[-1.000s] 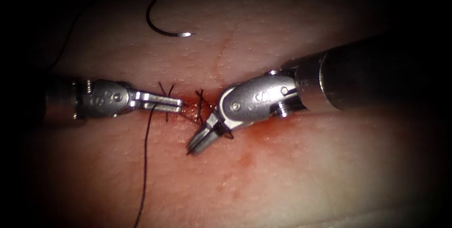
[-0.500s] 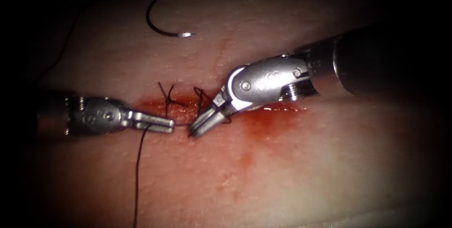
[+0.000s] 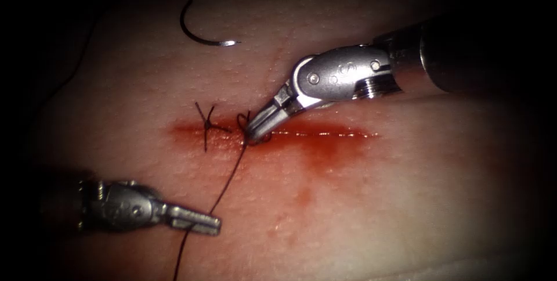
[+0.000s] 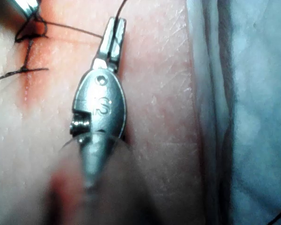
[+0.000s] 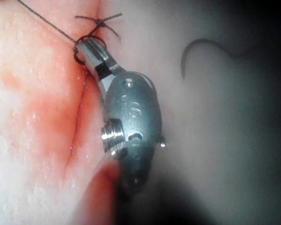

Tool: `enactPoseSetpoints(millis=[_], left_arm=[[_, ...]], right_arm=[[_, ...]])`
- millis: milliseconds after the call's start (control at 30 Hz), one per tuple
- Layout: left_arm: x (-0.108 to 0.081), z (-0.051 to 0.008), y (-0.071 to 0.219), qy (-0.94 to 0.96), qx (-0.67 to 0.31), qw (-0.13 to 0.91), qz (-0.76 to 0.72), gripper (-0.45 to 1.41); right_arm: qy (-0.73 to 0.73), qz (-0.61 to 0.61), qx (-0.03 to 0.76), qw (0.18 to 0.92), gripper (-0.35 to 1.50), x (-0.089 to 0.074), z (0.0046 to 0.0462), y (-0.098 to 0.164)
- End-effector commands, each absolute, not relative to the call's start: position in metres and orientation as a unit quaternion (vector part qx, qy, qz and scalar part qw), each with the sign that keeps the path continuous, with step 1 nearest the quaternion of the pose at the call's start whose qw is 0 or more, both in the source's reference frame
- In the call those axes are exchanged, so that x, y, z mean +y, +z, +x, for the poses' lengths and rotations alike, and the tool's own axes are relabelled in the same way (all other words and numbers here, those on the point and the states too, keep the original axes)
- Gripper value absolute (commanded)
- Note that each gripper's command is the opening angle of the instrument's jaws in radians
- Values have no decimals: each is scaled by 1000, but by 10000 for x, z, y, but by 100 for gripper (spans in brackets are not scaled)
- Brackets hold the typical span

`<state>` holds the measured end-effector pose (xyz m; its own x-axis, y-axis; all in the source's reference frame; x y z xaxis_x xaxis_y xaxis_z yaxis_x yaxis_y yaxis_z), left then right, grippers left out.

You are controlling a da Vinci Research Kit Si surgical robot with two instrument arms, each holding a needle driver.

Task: Wound Closure
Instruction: Move the right arm up and the left arm down to tighten the knot.

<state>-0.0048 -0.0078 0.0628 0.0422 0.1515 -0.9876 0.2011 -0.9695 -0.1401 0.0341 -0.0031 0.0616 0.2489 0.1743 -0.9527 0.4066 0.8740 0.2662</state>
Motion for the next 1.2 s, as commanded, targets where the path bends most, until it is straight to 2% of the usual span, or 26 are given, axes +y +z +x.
enactPoseSetpoints(millis=[33, 600, 867, 1200], left_arm=[[-81, -54, 631, -681, 123, 21, 722, -45], [-147, -77, 574, -666, 186, 73, 719, -45], [-169, -82, 565, -631, 248, 101, 728, -45], [-182, -86, 570, -624, 267, 109, 727, -45]], right_arm=[[-72, 233, 607, 756, -35, -25, 346, 624], [-7, 193, 598, 778, -35, -5, 343, 635], [13, 181, 593, 784, -35, 0, 343, 638], [55, 128, 556, 819, -35, 5, 343, 640]])
